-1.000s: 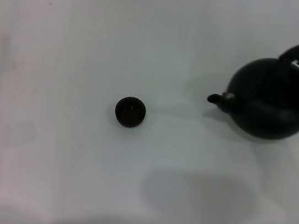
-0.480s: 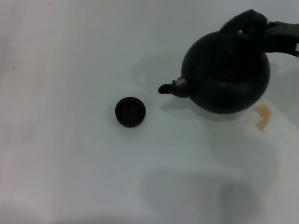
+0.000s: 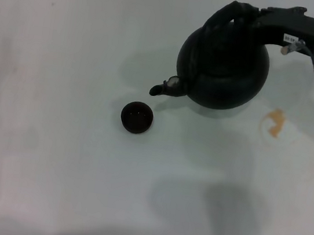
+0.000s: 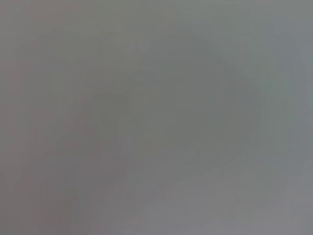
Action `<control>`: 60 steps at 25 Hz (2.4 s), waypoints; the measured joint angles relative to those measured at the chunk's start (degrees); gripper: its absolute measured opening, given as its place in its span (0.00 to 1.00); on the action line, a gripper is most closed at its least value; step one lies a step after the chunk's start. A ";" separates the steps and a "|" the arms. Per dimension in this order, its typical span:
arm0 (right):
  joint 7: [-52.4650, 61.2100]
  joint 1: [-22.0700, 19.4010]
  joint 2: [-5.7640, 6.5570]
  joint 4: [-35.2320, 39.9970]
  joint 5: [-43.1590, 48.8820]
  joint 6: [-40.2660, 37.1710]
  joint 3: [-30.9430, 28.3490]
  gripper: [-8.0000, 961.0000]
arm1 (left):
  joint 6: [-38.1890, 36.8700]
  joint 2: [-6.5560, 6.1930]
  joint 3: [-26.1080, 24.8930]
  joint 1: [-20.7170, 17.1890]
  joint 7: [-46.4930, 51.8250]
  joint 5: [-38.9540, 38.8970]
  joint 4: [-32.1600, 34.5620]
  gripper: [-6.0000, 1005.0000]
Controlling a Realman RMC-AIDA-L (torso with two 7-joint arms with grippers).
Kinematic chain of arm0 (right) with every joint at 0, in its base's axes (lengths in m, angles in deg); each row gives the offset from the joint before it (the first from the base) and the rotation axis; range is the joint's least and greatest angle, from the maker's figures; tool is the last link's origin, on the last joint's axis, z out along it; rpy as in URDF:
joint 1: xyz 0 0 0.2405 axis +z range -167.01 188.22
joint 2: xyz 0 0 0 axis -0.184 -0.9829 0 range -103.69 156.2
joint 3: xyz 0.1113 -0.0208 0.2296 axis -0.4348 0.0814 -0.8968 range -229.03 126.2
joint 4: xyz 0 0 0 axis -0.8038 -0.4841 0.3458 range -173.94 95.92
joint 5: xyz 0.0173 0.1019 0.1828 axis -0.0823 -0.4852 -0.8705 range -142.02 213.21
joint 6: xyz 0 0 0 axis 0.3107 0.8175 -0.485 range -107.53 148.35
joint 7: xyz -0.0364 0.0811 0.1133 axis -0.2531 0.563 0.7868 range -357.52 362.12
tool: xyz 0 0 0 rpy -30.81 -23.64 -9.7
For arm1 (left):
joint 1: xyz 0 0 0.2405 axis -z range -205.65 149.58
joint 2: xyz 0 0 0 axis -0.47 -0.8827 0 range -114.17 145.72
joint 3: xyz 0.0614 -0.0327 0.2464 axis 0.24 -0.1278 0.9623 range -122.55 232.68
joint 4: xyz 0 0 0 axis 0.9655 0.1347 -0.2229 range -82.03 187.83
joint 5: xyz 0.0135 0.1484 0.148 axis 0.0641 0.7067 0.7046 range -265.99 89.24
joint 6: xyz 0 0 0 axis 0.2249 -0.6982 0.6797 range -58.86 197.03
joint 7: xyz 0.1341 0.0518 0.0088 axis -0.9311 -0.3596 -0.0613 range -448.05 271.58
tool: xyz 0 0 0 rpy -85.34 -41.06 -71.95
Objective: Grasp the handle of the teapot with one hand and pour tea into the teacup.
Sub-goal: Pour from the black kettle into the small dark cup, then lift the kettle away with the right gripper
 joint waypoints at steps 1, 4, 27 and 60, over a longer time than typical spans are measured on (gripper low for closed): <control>1.19 0.22 -0.02 0.18 1.50 -0.23 0.56 0.23 | 0.00 0.00 0.00 0.02 0.00 -0.03 0.00 0.89; 3.54 1.00 -0.06 0.30 4.56 -0.87 2.15 0.23 | 0.00 0.00 0.00 0.06 0.00 -0.09 -0.03 0.89; 10.69 1.73 -0.07 0.84 18.09 -7.16 11.23 0.22 | 0.00 0.00 0.01 0.00 0.00 -0.03 0.00 0.89; 18.07 3.21 -0.17 0.53 34.09 -8.70 16.68 0.18 | 0.00 0.00 0.00 0.06 0.00 0.26 -0.28 0.89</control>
